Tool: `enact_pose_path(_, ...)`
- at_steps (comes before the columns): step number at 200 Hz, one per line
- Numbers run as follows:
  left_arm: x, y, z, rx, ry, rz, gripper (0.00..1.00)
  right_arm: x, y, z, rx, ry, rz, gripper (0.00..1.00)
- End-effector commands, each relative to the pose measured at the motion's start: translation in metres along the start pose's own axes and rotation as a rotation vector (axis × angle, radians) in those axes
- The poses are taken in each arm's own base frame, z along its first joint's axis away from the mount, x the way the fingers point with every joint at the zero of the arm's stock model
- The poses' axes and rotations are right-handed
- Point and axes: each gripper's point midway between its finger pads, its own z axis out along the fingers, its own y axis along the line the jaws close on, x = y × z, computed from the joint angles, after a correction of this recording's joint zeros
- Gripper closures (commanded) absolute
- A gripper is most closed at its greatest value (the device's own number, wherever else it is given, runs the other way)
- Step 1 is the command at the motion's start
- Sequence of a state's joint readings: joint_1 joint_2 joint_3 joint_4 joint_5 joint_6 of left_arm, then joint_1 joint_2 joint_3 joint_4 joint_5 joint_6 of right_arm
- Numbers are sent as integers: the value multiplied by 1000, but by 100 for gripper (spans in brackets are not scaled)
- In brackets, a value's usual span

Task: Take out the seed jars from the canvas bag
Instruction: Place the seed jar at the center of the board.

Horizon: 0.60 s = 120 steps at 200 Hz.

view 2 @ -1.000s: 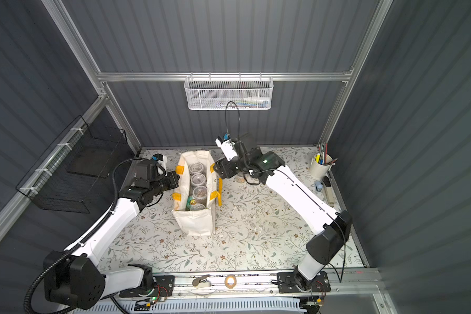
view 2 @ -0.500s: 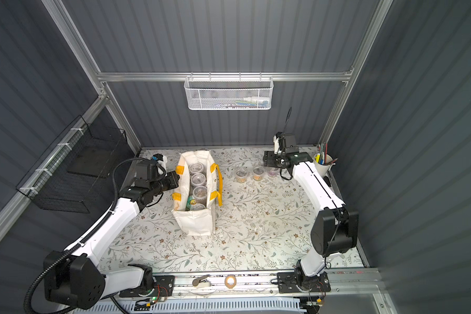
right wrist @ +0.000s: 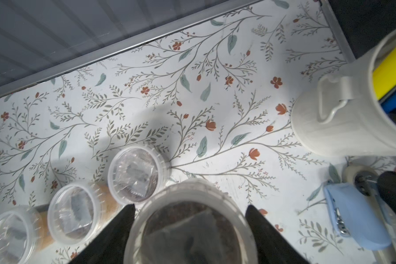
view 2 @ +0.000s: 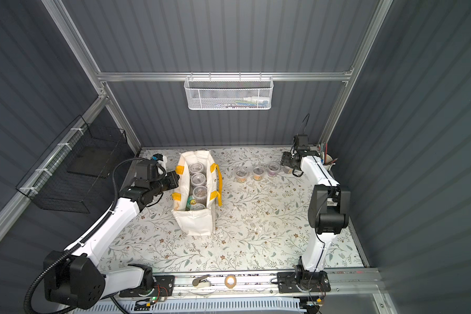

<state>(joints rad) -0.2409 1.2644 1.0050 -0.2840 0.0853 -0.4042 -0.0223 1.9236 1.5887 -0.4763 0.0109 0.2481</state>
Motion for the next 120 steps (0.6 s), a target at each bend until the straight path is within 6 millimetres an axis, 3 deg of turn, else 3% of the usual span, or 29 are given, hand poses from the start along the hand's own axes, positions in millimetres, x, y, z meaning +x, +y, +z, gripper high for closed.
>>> enact_pose_path(1,10,6,1,-25,41,5,100,-15,-8,10,18,-26,28,27)
enact_pose_path(41,7,8,-2,-43,34,8,100,-17,-16,33,28,-7,45,26)
enact_pose_path(120,10,12,1,-59,44,6,100,1,-11,69,-6,74,84,24)
